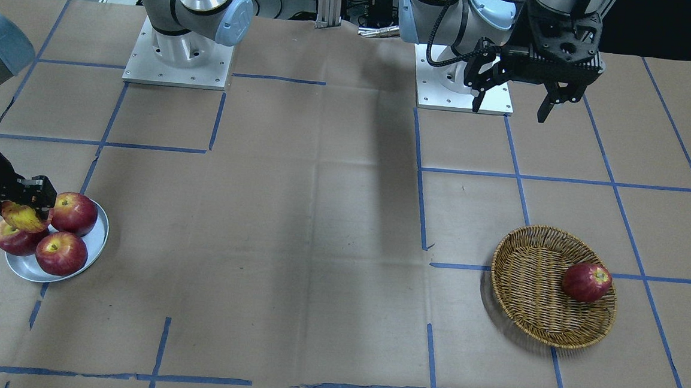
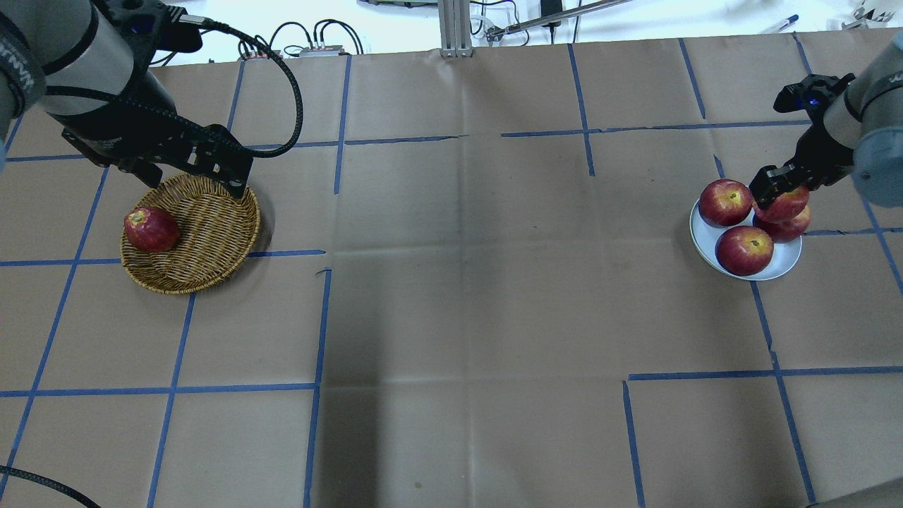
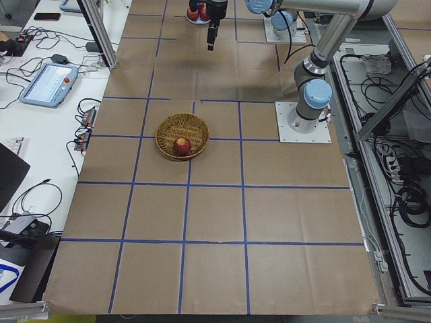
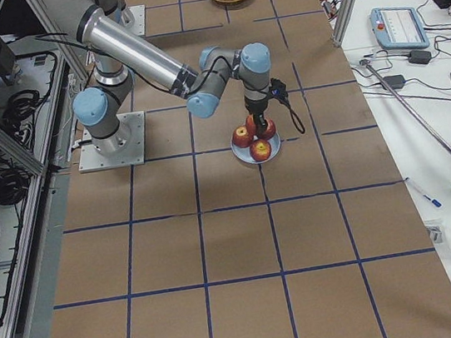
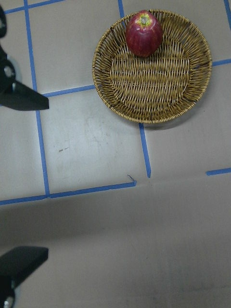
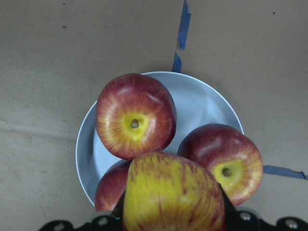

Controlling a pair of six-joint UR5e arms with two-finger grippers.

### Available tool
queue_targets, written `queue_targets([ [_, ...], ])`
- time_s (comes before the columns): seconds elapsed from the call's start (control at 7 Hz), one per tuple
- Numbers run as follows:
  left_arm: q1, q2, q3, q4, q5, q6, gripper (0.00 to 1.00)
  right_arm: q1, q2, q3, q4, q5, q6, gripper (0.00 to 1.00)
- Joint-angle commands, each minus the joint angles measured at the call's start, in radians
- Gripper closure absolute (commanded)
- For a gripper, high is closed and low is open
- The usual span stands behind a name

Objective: Transfer apple from basket to plate
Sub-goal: 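Lower the apple onto the plate beside the red apples and release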

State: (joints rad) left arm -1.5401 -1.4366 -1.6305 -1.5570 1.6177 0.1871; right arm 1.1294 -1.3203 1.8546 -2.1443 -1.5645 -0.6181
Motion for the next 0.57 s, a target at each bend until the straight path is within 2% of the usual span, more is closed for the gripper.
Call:
queue_targets([
  [0.0, 0.0, -0.001, 0.0, 0.0, -0.001, 0.0, 0.01, 0.0, 0.036, 0.003, -0.017, -0.003, -0.003, 0.4],
  [0.14, 0.0, -0.001, 0.0, 0.0, -0.001, 0.0, 0.01, 0.0, 0.041, 0.005, -0.025, -0.008, -0.002, 0.37],
  [0.29, 0.0, -0.001, 0.0, 0.0, -0.002, 0.0, 0.01, 0.0, 0.041, 0.0, -0.025, -0.011, 0.001, 0.0],
  [0.43, 0.0, -0.001, 0.0, 0.0, -0.002, 0.0, 0.01, 0.0, 0.029, -0.006, -0.022, -0.017, 0.005, 0.0],
])
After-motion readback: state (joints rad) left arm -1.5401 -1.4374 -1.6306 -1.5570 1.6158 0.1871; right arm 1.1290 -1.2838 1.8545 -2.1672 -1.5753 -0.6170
